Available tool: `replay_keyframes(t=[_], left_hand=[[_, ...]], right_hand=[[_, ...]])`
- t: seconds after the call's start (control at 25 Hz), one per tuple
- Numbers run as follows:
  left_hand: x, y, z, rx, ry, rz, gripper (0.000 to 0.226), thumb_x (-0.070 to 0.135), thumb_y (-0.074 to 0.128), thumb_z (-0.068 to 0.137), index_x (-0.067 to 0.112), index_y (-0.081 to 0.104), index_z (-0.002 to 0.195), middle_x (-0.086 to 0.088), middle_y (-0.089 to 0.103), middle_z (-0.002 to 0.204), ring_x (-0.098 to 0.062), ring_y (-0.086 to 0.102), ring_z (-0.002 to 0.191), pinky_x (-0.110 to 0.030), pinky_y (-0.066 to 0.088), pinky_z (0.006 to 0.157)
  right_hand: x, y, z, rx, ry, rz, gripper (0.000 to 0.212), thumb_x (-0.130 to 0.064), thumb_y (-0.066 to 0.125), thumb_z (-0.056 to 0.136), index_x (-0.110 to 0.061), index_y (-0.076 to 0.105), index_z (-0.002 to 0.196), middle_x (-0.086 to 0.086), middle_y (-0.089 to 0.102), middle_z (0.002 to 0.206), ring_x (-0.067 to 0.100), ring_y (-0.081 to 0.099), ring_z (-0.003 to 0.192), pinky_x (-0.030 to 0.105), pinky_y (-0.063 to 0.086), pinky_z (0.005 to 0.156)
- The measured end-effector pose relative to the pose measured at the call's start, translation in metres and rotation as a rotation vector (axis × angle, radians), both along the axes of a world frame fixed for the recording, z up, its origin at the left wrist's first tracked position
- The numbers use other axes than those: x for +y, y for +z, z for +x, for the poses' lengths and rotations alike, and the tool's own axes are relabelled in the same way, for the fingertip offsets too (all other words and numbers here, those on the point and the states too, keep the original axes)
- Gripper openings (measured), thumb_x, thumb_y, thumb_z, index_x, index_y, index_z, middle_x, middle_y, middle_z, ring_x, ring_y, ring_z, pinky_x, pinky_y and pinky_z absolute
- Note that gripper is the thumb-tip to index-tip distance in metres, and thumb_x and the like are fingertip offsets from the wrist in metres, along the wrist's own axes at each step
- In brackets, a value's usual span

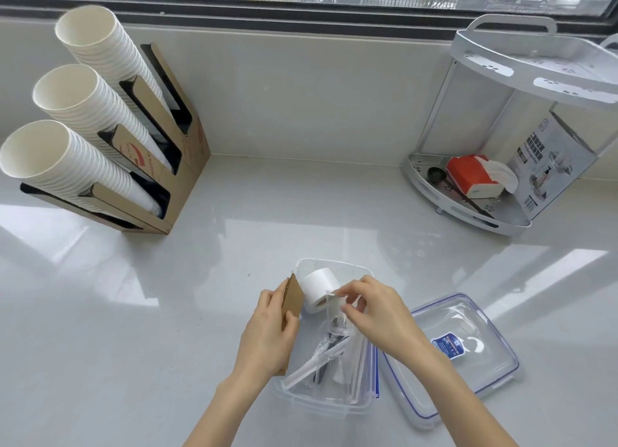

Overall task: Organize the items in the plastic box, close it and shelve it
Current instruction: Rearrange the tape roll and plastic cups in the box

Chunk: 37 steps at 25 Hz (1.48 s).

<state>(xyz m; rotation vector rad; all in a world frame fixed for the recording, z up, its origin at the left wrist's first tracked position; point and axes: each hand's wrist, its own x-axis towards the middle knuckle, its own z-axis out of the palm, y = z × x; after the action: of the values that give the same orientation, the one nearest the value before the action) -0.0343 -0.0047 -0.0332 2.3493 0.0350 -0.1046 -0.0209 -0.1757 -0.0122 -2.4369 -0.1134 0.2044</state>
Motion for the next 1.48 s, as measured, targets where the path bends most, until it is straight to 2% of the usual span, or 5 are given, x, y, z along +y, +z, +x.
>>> replay_keyframes(t=[0.44,0.6,0.84,1.08,1.48], left_hand=[[-0.004,-0.04,-0.005,-0.066,-0.099,0.427,0.08,-0.004,0.068,0.054,0.009,0.043,0.13,-0.019,0.061,0.11,-0.036,0.063,0.085,-0.036,0.051,0.058],[-0.007,-0.038,-0.007,0.004,-0.099,0.392,0.07,0.01,0.047,0.083,0.013,0.013,0.144,-0.021,0.027,0.145,-0.039,0.034,0.128,-0.044,0.037,0.097],[-0.007,-0.013,-0.01,-0.258,-0.117,0.143,0.023,0.018,0.054,0.083,0.013,0.061,0.104,-0.005,0.059,0.104,-0.024,0.054,0.1,-0.018,0.033,0.081],[-0.028,-0.015,-0.021,-0.004,-0.5,0.356,0.044,0.039,0.039,0.091,0.02,0.044,0.13,0.003,0.05,0.129,-0.014,0.042,0.121,-0.025,0.035,0.099],[-0.028,-0.018,-0.024,0.125,-0.537,0.26,0.037,0.038,0.049,0.087,0.021,0.05,0.119,0.001,0.054,0.126,-0.017,0.048,0.115,-0.029,0.039,0.096]], right_hand=[[-0.004,0.002,-0.006,-0.027,-0.063,0.078,0.016,-0.018,0.056,0.082,-0.022,0.064,0.095,-0.01,0.051,0.081,0.011,0.053,0.071,0.035,0.049,0.081],[-0.003,0.002,-0.009,-0.023,-0.062,0.082,0.016,-0.018,0.055,0.083,-0.022,0.064,0.096,-0.007,0.052,0.083,0.012,0.054,0.073,0.033,0.049,0.081],[-0.007,0.003,-0.01,-0.056,-0.098,0.103,0.015,-0.016,0.056,0.083,-0.02,0.065,0.094,-0.008,0.052,0.081,0.006,0.053,0.068,0.03,0.047,0.078],[-0.013,0.005,-0.013,-0.109,-0.132,0.12,0.017,-0.016,0.051,0.088,-0.018,0.066,0.095,-0.008,0.052,0.082,0.011,0.055,0.073,0.009,0.037,0.063],[-0.016,-0.001,-0.015,-0.103,-0.139,0.137,0.017,-0.016,0.05,0.089,-0.019,0.065,0.095,-0.009,0.054,0.085,0.001,0.052,0.072,0.005,0.037,0.061]])
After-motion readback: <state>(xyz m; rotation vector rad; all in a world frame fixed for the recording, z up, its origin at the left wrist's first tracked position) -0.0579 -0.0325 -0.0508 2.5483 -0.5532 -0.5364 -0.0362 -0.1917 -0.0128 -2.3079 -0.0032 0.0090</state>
